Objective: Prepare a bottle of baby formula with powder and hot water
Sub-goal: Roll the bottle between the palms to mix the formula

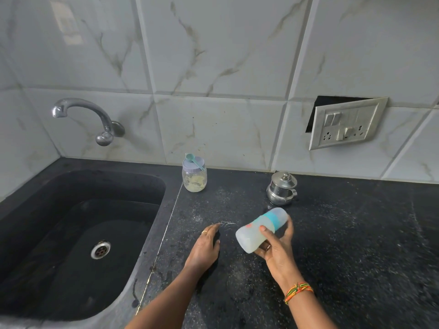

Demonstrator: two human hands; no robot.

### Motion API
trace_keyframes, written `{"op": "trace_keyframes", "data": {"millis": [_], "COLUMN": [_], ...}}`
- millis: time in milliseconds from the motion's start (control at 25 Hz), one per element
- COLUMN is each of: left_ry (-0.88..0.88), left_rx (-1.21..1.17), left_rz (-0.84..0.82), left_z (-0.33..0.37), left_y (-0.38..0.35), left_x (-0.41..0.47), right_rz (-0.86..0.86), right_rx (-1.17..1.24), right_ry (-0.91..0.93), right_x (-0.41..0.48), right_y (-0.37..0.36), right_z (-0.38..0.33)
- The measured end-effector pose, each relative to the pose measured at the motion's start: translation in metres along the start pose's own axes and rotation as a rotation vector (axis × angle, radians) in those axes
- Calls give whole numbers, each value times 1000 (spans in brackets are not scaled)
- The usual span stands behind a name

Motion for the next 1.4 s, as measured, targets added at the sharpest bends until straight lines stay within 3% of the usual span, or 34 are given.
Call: {"op": "trace_keyframes", "data": {"millis": [40,200,360,520,680,840,960,1120,1280,1400], "left_ry": [-3,-7,-7,-11,-8,-10,-12,-21,-18,-17], "left_rx": [1,-3,6,12,29,26,29,26,22,12], "left_rz": [0,-4,-3,0,-7,-6,-9,-6,-2,-4], "left_z": [0,0,-2,-1,-1,-1,-1,0,-1,0], "left_y": [0,-1,-2,-2,-2,-2,-2,-2,-1,-2], "left_x": [1,0,1,0,0,0,0,0,-1,-1], "right_rz": [5,81,4,88,-1,94,66,125,28,97], "right_rx": [-10,341,46,322,-8,297,103,367,34,242], "right_ry": [4,-23,2,-9,43,-1,25,7,85,85], "right_x": [0,6,3,5,3,6,4,6,3,6], "right_y": [-2,-5,-10,-11,-16,-10,-11,-9,-16,-13], "right_z": [-1,2,1,4,2,6,6,6,-3,-1]}}
Point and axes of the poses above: each hand's wrist, its own x-axis towards the middle knuckle, its own y-axis out of the back of the hand, z = x × y, the point moved 5 cm from there along x, towards the middle knuckle, and after that the axes turned 1 degree about x, right-handed, at the moved point
